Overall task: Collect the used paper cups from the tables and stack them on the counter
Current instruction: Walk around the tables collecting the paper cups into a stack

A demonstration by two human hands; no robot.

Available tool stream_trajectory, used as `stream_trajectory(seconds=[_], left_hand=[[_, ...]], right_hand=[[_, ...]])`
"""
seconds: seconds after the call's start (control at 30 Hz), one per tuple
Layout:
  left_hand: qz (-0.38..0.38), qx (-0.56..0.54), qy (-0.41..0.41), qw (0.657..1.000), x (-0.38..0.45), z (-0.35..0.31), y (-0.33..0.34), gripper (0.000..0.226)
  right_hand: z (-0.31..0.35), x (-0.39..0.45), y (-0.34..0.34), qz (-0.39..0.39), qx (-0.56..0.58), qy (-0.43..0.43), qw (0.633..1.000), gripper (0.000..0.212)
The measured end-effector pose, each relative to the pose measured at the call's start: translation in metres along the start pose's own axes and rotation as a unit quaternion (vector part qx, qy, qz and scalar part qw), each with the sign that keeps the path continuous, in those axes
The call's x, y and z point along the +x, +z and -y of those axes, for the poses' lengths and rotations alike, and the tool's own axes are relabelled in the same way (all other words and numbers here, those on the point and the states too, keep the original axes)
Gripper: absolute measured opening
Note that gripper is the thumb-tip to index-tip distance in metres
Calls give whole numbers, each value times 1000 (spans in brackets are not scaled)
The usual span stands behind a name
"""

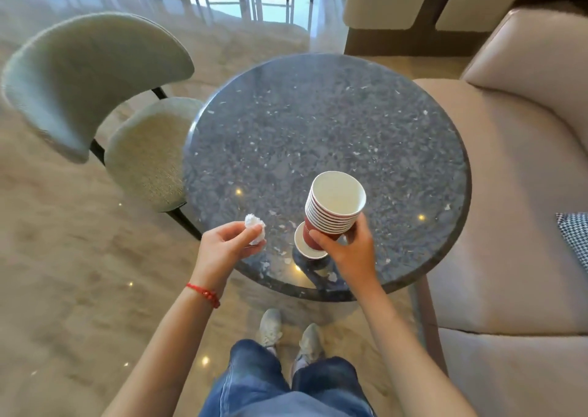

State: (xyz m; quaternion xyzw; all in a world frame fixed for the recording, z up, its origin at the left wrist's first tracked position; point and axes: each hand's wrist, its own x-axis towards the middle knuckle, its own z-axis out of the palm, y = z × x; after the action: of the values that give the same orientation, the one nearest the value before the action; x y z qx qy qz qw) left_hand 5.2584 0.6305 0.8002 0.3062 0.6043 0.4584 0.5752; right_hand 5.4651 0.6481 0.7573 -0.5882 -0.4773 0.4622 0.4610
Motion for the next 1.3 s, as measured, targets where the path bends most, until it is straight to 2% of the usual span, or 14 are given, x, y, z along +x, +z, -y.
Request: stream_trajectory(seconds=[0.33,0.5,0.67,0.8,0.93,1.07,1.3], left_hand=[[-18,-8,-36,999,10,22,-2,6],[-21,-14,-49,999,17,32,-4,6],[-20,-20,-56,998,21,37,-6,12],[-25,-23,-57,998,23,38,-6,11],[-31,-28,-60,997,25,37,-7,5],[-44,-25,-57,997,26,36,-10,8],[-53,-43,-47,997,24,29,-23,3]], right_hand=[[-41,0,13,16,-66,20,997,61],[-60,-3,16,18,-103,20,994,82],[-75,-6,19,22,-88,48,995,77],[-83,-9,25,31,-79,68,994,86],[-84,-11,31,17,-76,73,994,80],[-80,-12,35,2,-77,70,995,70],[-53,-9,41,63,-46,70,995,54]])
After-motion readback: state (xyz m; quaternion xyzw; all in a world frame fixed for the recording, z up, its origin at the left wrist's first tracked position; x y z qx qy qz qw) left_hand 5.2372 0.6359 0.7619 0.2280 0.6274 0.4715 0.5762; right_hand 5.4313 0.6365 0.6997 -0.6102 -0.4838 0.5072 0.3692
